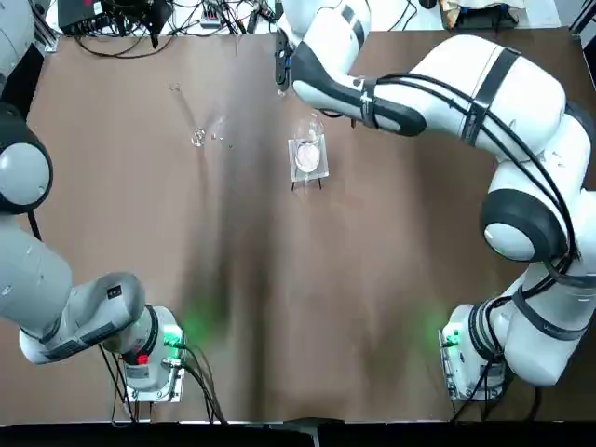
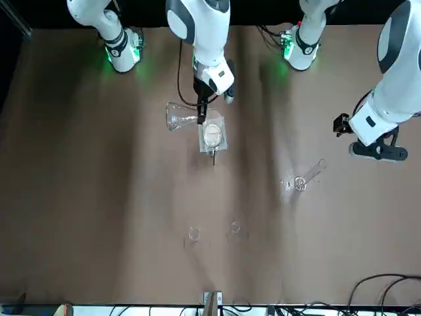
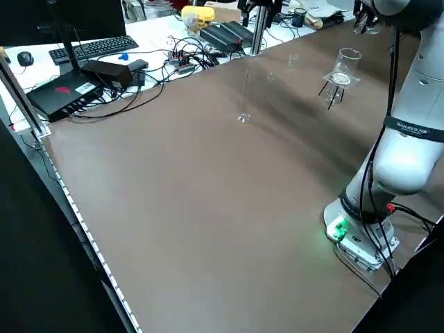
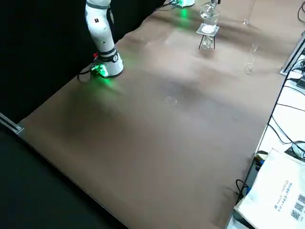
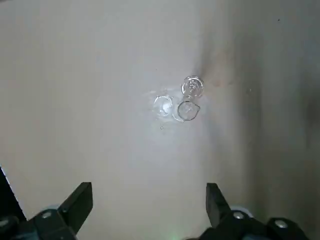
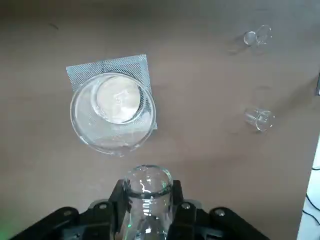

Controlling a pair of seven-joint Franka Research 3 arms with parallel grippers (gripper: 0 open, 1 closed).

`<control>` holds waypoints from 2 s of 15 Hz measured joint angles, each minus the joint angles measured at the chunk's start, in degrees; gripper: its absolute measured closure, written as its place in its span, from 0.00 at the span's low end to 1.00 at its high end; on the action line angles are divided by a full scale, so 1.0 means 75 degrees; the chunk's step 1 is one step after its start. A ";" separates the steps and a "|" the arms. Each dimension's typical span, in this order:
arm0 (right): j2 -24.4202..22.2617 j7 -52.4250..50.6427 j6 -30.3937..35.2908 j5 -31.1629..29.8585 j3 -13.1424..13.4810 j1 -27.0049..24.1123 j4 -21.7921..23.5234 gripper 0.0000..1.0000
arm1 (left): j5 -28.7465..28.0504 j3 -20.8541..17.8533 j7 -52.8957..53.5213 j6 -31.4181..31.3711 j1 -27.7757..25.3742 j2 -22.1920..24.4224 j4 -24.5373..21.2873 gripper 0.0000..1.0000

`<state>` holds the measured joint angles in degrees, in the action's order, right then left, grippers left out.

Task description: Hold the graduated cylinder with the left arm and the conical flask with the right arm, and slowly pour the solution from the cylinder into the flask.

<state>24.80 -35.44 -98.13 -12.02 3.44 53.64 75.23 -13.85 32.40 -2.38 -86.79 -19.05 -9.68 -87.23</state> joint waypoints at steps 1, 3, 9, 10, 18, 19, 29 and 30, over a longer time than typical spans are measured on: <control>-0.0058 -0.0122 0.0000 0.0200 0.0001 -0.0142 -0.0001 0.61 | 0.0096 0.0026 -0.0300 0.0002 0.0006 0.0076 0.0004 0.00; -0.0124 -0.0340 0.0000 0.0506 0.0005 -0.0350 -0.0016 0.61 | 0.0410 0.0032 -0.0644 0.0009 0.0023 0.0169 0.0006 0.00; -0.0501 -0.1746 0.0002 0.1796 0.0041 -0.1605 -0.0055 0.61 | 0.0868 -0.1601 -0.0937 0.0011 0.1228 0.0545 0.0065 0.00; -0.0528 -0.2084 0.0002 0.2046 0.0048 -0.1879 -0.0056 0.61 | 0.1176 -0.2344 -0.0934 0.0019 0.1744 0.0712 0.0068 0.00; -0.0610 -0.5827 0.0188 0.3916 0.0104 -0.4630 0.0342 0.61 | 0.1783 -0.3343 -0.0898 0.0087 0.2562 0.1390 -0.0410 0.00; -0.0615 -0.6328 0.0219 0.4158 0.0108 -0.4995 0.0468 0.61 | 0.1782 -0.3342 -0.0893 0.0087 0.2563 0.1390 -0.0430 0.00; -0.0267 -1.0179 0.1085 0.6751 0.0117 -0.8260 0.1860 0.61 | 0.1778 -0.3332 -0.0884 -0.0009 0.2542 0.1383 -0.0455 0.00; -0.0153 -1.0355 0.1171 0.6928 0.0115 -0.8449 0.1988 0.61 | 0.1777 -0.3331 -0.0884 -0.0011 0.2543 0.1379 -0.0460 0.00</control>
<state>23.66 -113.10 -89.35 39.93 4.30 -9.72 90.15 -0.52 7.42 -9.01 -86.87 0.03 0.66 -90.68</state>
